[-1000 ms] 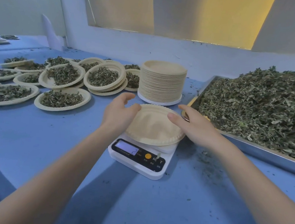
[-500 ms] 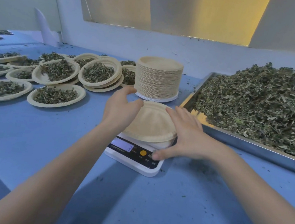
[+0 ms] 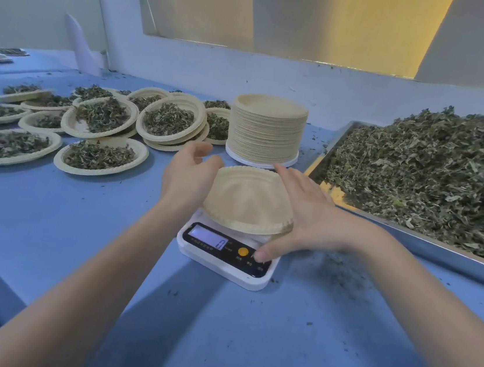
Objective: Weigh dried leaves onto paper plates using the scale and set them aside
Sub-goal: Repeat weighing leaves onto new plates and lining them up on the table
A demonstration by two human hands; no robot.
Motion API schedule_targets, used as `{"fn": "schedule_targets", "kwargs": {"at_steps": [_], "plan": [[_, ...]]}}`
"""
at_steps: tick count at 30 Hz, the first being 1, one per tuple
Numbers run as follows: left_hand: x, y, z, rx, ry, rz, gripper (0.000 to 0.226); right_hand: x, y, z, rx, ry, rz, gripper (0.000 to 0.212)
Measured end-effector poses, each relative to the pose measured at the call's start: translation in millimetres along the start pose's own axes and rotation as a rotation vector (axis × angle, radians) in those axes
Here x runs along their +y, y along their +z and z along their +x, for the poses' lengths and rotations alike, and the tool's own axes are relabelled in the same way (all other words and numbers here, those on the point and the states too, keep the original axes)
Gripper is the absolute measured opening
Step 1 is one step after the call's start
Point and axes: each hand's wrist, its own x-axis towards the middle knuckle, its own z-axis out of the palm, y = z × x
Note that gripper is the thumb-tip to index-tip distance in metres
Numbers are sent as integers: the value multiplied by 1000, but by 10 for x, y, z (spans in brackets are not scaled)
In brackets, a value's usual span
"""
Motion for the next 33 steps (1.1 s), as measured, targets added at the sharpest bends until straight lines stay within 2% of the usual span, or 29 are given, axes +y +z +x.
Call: {"fn": "schedule_targets", "kwargs": {"at_steps": [12,17,21,25,29,33], "plan": [[17,-2,-54,-13,6,-18,37,58,-35,-78,-19,-34,56,139],[306,169,-94,-16,214,17,35,135,-256,-150,33,14,233,132],[730,739,-109,-213,313,104,39,390,-489,-217,180,83,334,105],[961,1509,-241,-456,311,243,41,816,-607,-321,334,190,351,80],[981,2111,-400,-577,279,289,44,1322,-638,-518,335,324,249,81],[946,2534,-437,-652,225,418,49,1812,-697,-692,211,502,75,103]]}}
